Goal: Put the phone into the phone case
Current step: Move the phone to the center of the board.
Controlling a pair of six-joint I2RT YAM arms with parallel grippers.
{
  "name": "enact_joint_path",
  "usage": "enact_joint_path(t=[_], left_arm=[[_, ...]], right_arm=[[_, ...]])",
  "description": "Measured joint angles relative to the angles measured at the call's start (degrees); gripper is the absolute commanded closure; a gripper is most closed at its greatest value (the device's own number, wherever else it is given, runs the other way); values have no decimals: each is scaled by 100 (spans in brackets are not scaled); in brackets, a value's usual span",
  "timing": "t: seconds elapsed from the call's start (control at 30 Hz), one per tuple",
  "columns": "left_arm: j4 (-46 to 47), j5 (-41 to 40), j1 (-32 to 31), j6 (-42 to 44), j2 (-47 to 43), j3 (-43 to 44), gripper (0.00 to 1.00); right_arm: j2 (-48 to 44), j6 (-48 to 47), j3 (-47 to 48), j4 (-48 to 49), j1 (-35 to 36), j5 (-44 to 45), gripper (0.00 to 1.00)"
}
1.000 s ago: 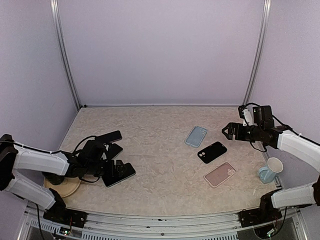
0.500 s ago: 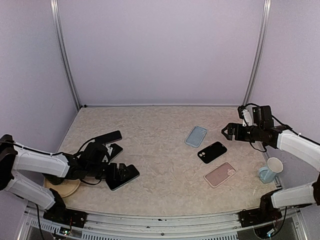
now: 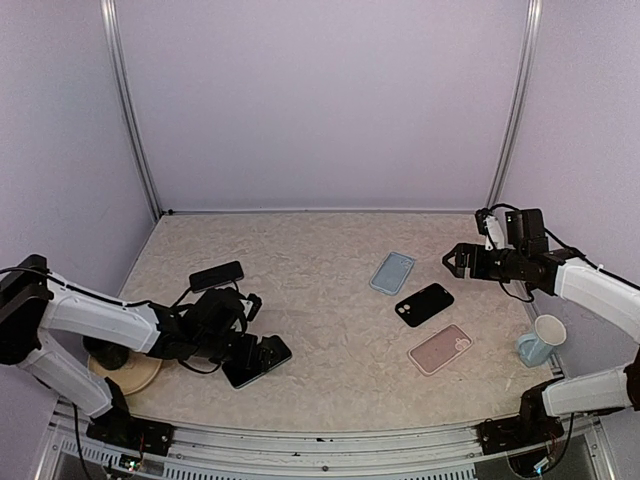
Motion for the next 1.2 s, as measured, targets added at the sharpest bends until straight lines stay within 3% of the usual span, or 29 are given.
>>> enact_joint_path(t=[0.4, 1.2], left_arm=[[-321, -741, -608, 424, 752, 686, 1], [-393, -476, -645, 966, 1200, 1139, 1]], right_arm=[[0, -48, 22, -52, 0, -35, 0], [31, -68, 42, -105, 0, -168, 0]])
